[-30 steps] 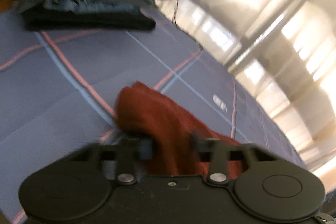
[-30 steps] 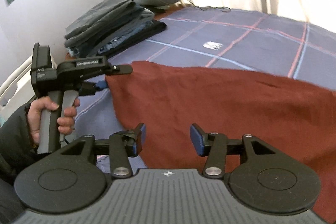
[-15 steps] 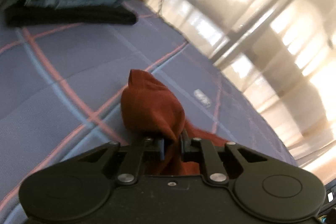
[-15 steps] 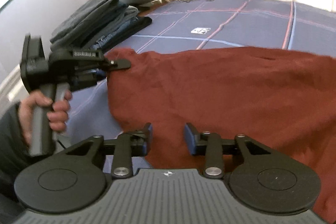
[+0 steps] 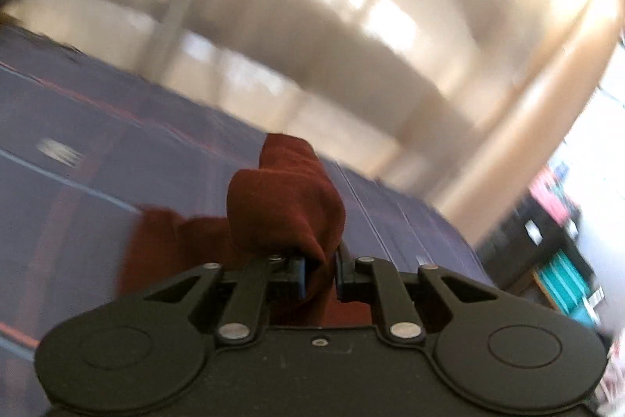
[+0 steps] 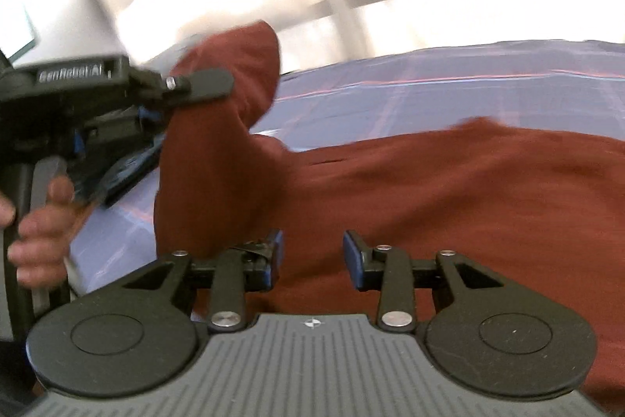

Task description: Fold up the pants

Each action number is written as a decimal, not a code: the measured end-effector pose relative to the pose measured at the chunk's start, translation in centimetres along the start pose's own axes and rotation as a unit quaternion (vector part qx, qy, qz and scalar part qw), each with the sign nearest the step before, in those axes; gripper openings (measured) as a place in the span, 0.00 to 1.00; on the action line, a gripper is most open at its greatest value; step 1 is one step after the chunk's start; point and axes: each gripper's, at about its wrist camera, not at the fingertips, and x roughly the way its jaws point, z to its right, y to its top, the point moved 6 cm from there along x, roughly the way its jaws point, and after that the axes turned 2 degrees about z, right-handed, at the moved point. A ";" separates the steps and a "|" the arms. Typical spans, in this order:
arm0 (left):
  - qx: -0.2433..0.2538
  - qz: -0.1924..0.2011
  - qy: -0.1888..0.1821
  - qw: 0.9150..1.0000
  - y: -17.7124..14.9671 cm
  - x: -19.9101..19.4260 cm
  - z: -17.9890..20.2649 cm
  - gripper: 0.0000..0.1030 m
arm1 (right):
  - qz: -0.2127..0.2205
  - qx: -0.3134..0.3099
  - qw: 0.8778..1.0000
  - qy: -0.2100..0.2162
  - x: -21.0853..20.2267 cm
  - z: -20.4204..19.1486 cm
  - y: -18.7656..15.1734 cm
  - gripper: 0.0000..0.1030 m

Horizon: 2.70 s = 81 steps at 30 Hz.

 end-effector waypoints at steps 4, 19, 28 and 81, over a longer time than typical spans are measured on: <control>0.019 -0.098 -0.015 0.995 -4.5 4.9 1.6 1.00 | 0.003 0.037 0.998 -0.053 -2.7 4.4 -0.8 0.68; -0.043 -0.028 0.124 0.991 -0.1 -1.2 -8.4 1.00 | 0.048 0.049 0.995 -0.067 -5.4 5.9 1.4 0.77; 0.026 -0.063 0.131 0.989 0.0 4.6 -8.6 1.00 | -0.018 -0.041 0.995 -0.087 0.7 1.7 2.6 1.00; -0.023 -0.119 0.086 0.989 -6.2 -4.0 -8.6 1.00 | 0.100 0.069 0.983 -0.135 -7.3 5.0 4.0 0.13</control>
